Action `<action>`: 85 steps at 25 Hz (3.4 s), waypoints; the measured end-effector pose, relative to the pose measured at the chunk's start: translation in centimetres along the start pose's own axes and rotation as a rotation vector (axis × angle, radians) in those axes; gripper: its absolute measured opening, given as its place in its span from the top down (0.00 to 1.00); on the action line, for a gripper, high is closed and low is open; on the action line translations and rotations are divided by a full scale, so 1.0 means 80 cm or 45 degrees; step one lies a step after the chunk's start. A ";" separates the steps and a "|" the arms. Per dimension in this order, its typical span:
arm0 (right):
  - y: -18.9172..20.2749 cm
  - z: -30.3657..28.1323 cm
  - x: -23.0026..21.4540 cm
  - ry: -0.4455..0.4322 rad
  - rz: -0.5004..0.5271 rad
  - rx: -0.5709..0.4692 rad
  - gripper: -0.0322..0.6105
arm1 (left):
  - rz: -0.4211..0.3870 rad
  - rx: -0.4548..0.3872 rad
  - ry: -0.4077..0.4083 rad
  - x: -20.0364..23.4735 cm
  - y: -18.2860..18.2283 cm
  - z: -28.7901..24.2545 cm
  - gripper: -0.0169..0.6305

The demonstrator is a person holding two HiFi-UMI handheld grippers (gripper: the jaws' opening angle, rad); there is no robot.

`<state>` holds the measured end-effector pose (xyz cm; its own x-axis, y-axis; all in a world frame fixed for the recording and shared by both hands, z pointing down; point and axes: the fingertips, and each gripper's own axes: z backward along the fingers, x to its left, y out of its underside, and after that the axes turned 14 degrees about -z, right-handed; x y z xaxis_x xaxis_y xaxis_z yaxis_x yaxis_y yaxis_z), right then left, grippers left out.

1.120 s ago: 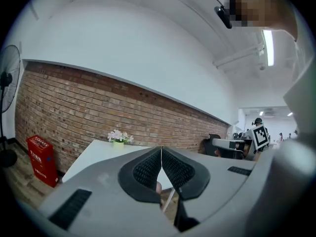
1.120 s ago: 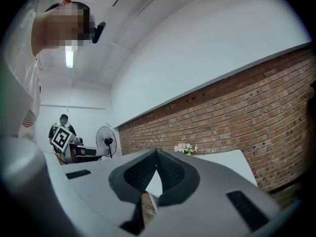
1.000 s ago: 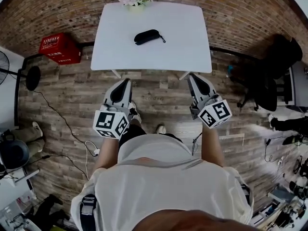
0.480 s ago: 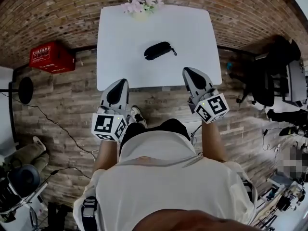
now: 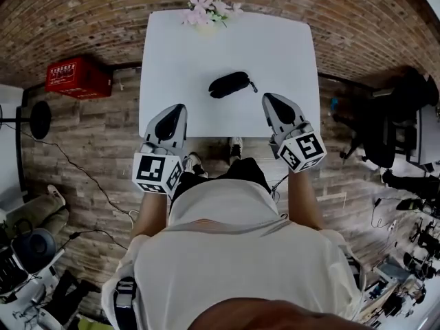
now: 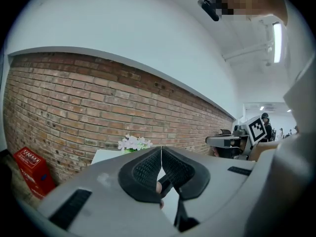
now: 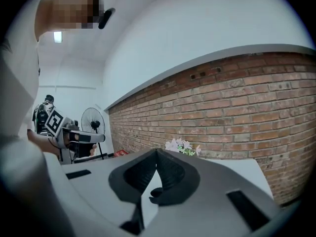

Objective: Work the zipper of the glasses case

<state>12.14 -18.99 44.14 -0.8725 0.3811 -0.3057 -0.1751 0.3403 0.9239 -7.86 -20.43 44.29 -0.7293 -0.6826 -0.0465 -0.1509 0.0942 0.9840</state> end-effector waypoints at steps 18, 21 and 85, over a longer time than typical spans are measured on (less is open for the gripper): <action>0.026 -0.087 -0.108 -0.413 0.267 0.447 0.47 | 0.119 0.125 -0.321 -0.023 0.002 -0.090 0.94; 0.046 -0.093 -0.103 -0.474 0.375 0.533 0.32 | 0.139 0.127 -0.330 -0.024 0.005 -0.094 0.94; -0.032 -0.128 -0.026 -0.395 0.063 0.329 0.46 | 0.084 -0.031 -0.175 0.016 -0.048 -0.059 0.94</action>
<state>9.76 -29.42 44.79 -0.6910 0.6304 -0.3537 0.0188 0.5048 0.8630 -5.08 -25.13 41.24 -0.8217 -0.5700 -0.0029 -0.0847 0.1170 0.9895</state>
